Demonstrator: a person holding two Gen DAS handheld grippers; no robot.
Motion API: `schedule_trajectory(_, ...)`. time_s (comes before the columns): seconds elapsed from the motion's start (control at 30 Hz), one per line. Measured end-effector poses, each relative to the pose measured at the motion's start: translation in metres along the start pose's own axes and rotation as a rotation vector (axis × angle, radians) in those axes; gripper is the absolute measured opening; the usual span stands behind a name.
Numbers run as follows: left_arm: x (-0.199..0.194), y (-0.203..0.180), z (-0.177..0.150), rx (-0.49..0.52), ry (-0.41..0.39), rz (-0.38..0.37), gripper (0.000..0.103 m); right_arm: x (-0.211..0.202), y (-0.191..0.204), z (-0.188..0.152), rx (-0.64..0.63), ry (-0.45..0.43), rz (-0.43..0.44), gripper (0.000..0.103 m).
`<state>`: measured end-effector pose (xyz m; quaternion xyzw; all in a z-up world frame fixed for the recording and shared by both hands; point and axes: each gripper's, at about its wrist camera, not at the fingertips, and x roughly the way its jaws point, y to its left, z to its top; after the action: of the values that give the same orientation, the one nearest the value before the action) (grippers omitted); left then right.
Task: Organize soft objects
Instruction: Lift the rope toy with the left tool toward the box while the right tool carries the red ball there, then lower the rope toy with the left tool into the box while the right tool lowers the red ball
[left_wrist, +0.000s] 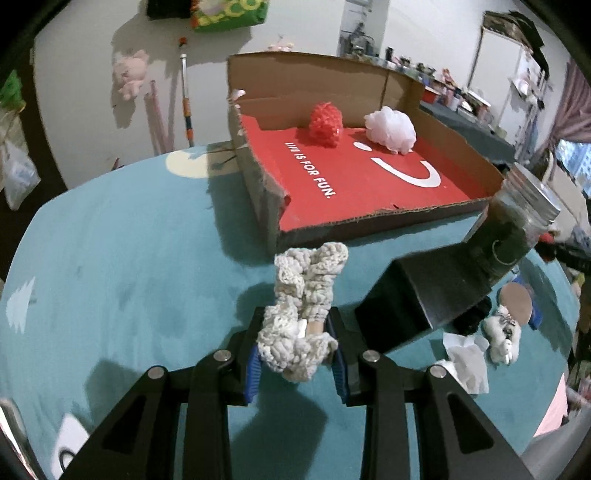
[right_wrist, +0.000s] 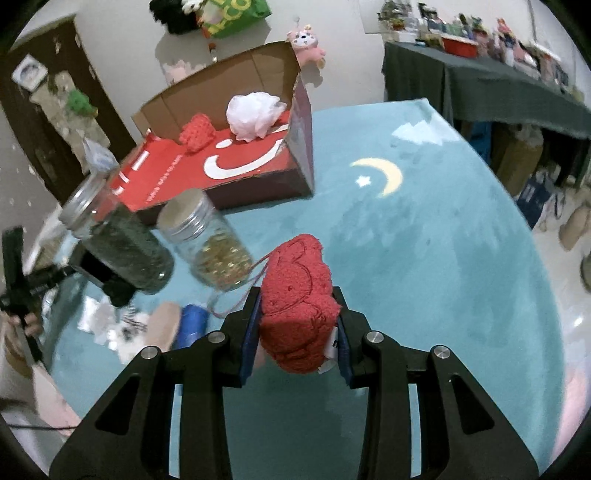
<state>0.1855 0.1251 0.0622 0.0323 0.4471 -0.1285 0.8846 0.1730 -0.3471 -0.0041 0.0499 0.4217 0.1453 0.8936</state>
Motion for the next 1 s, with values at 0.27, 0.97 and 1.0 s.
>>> schedule_trajectory(0.27, 0.003, -0.003, 0.028, 0.060, 0.018, -0.051, 0.033, 0.009, 0.020, 0.033, -0.189, 0.018, -0.038, 0.033)
schedule_trajectory(0.97, 0.043, -0.022, 0.127, -0.050, 0.018, -0.023, 0.033, 0.048, 0.080, 0.150, -0.255, -0.073, -0.012, 0.033)
schedule_trajectory(1.0, 0.049, -0.025, 0.131, -0.044, 0.025, -0.016, 0.033, 0.059, 0.082, 0.155, -0.244, -0.056, -0.024, 0.033)
